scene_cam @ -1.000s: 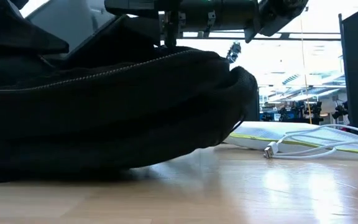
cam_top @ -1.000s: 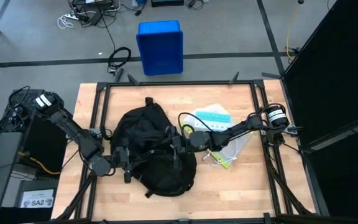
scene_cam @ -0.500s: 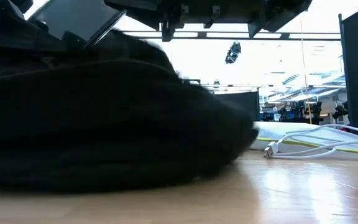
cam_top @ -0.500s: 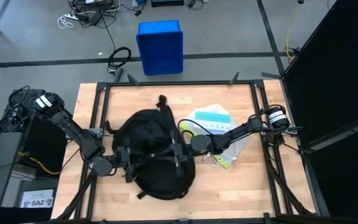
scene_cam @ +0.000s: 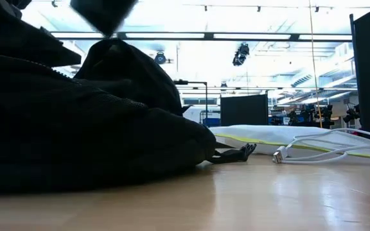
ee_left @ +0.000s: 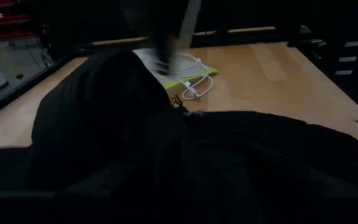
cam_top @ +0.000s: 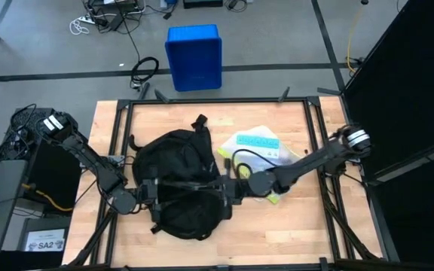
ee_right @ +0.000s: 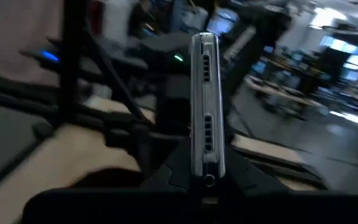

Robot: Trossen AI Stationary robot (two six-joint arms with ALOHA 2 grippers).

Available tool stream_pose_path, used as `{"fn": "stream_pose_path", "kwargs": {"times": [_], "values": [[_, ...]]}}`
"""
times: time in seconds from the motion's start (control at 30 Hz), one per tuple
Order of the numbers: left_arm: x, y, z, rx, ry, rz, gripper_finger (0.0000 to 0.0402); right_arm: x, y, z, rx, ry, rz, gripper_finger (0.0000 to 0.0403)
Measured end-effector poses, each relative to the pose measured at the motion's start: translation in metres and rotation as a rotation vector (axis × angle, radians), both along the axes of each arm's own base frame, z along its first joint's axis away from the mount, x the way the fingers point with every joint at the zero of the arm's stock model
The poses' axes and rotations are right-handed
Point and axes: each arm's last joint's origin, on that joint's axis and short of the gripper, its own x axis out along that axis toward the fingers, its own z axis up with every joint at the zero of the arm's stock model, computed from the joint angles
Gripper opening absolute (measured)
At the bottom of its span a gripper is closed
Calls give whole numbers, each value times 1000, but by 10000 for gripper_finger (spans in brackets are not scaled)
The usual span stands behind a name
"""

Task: Unpack backpack
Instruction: Remove the cellphone from the backpack

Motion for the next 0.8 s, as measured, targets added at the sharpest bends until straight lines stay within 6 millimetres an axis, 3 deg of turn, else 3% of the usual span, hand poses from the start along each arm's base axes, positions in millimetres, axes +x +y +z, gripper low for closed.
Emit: {"fn": "stream_pose_path", "kwargs": {"times": [0.1, 0.23, 0.5, 0.63, 0.8], "values": [[0, 0, 1, 16, 0, -4, 233, -17, 7, 10, -52, 50, -124, 10], [0, 0, 1, 17, -3, 6, 234, -39, 13, 4, -115, 195, -292, 10], [1, 1, 1, 16, -10, 32, 234, -72, -9, -36, -81, 560, -505, 10], [1, 1, 1, 13, -12, 37, 234, -77, -22, -58, -50, 738, -586, 10], [1, 1, 1, -3, -14, 42, 234, -68, -26, -75, 38, 851, -552, 13]]}}
